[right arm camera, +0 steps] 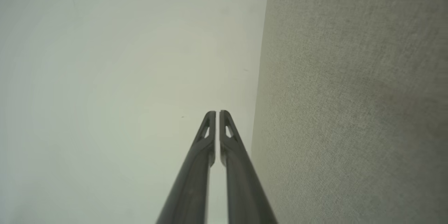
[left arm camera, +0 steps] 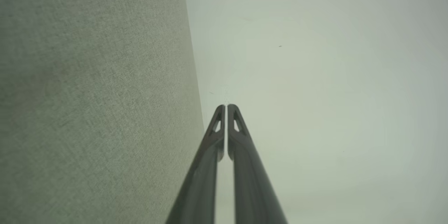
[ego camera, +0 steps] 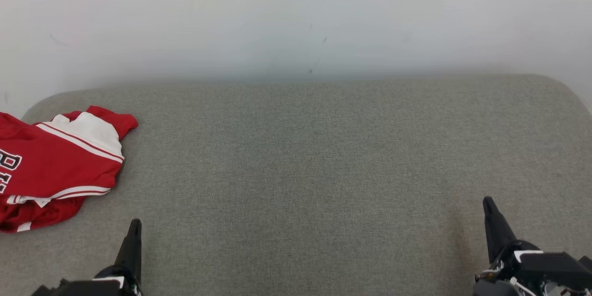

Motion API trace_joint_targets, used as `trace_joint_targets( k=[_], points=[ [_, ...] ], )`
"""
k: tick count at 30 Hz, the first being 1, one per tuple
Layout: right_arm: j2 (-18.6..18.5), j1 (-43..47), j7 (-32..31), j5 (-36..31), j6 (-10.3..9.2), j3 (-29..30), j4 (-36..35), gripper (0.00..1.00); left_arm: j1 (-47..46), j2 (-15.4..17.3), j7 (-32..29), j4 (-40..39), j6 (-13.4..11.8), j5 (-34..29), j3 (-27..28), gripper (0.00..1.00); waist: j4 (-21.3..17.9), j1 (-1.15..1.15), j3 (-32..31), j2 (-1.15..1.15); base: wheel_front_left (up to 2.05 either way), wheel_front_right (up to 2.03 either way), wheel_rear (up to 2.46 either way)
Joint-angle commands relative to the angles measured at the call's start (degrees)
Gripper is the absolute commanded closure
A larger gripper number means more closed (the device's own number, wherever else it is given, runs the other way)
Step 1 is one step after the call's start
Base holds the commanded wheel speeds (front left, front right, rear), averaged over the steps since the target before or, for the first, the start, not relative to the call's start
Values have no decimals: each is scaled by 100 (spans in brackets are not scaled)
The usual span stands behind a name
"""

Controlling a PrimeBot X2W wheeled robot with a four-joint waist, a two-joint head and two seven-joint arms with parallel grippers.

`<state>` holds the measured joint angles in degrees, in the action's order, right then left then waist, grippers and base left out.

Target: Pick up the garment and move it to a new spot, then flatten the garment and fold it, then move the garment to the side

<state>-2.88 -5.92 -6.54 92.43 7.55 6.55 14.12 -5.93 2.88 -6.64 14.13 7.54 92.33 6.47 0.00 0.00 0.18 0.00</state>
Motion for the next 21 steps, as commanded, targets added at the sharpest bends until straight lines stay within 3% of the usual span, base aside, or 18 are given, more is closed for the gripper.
trace_joint_targets(
  k=[1, 11, 21],
  points=[
    [1, 13, 5, -3, 0, -3, 17, 0, 10, -2, 5, 19, 0, -3, -7, 0, 0, 0, 0, 0, 0, 0, 0],
    [10, 141, 205, -219, -1, -115, 52, 0, 121, -22, 204, 7, -1, -190, -92, 0, -6, 0, 9, 0, 0, 0, 0],
    [5, 141, 477, -1106, -2, -192, -108, 0, 107, -17, 478, -195, -1, -1042, -74, 0, -25, 0, 17, 0, 0, 0, 0]
  ],
)
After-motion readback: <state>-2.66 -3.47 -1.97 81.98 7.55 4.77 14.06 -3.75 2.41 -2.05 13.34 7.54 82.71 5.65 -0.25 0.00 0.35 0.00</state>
